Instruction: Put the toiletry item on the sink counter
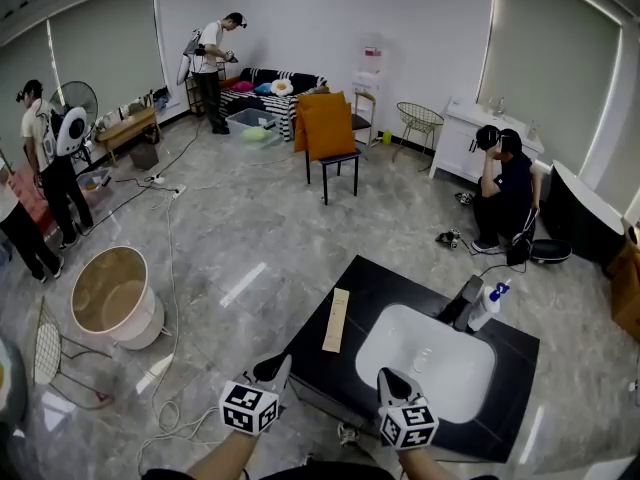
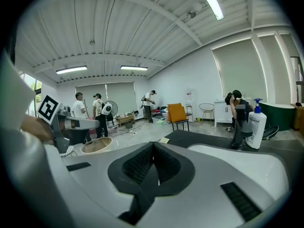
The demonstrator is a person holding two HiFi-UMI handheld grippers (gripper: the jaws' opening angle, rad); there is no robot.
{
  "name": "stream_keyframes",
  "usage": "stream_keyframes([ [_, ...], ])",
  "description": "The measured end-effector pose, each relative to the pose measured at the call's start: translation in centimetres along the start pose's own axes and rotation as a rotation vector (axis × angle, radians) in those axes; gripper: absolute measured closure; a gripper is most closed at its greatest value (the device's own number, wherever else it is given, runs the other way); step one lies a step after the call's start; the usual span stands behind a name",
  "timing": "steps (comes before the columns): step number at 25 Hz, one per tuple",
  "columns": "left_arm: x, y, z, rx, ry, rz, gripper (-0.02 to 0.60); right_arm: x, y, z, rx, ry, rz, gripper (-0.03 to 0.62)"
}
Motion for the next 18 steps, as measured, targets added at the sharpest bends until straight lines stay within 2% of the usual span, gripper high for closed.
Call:
stream_keyframes([
  [8,-5.5,-0.9,1.4,0.011,-0.013,0.035,0.574,-2.3,-1.6,-2.6,-0.002,-0.004,0.001,0.595],
  [18,-10.3,-3.2,3.1,0.009,-0.021,0.031,0.574,-4.3,-4.9,-6.2,0.001,0.009,-0.037,0.595],
])
Point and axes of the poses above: the fingertips, and each gripper's own axes: x forward along the fingers, z to its right, y out of its top, the point moved 4 cm from there along -x, backward along the fingers, and after that the axes turned 15 degrees about x, right-handed, at the moved point
